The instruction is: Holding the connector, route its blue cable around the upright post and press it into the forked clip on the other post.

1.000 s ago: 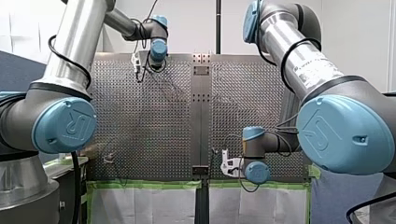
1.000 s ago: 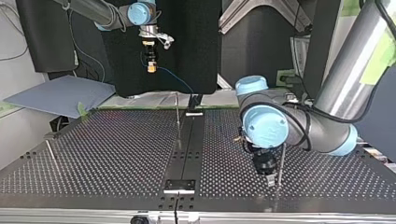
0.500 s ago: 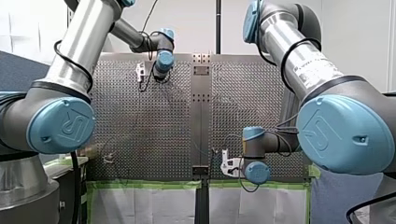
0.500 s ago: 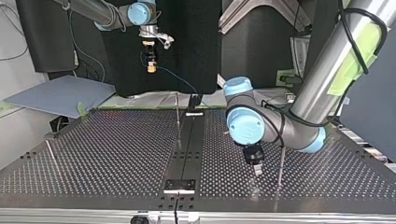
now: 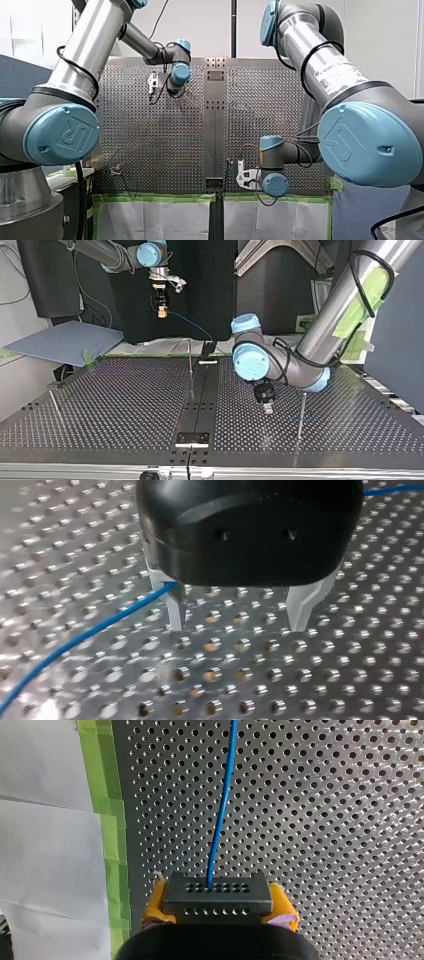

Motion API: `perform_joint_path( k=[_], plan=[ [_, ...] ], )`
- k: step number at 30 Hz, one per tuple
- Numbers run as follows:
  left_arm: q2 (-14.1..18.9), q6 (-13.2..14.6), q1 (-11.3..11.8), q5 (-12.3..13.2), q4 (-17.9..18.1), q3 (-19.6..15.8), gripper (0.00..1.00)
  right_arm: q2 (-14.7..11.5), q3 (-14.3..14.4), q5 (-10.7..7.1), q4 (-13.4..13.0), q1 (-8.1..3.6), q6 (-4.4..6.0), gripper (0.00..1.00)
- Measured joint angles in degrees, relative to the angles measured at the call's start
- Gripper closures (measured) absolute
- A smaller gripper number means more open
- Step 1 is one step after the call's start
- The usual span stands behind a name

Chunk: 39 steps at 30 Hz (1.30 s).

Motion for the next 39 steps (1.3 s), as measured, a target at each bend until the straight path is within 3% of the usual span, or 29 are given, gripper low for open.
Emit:
perform_joint_path(
  k=[14,29,39],
  plan=[
    [-0.7,3.0,-0.5,0.1,6.1,-6.8,0.0,0.0,0.0,0.0,0.4,0.0,-0.05,1.0],
    [-4.7,5.1,-1.5,0.5,8.1,-7.6,0.0,0.0,0.0,0.0,0.3,0.0,-0.03,1.0],
    [-5.3,5.7,-1.8,0.3,9.5,-9.7,0.0,0.0,0.0,0.0,0.2,0.0,0.0,1.0]
  ],
)
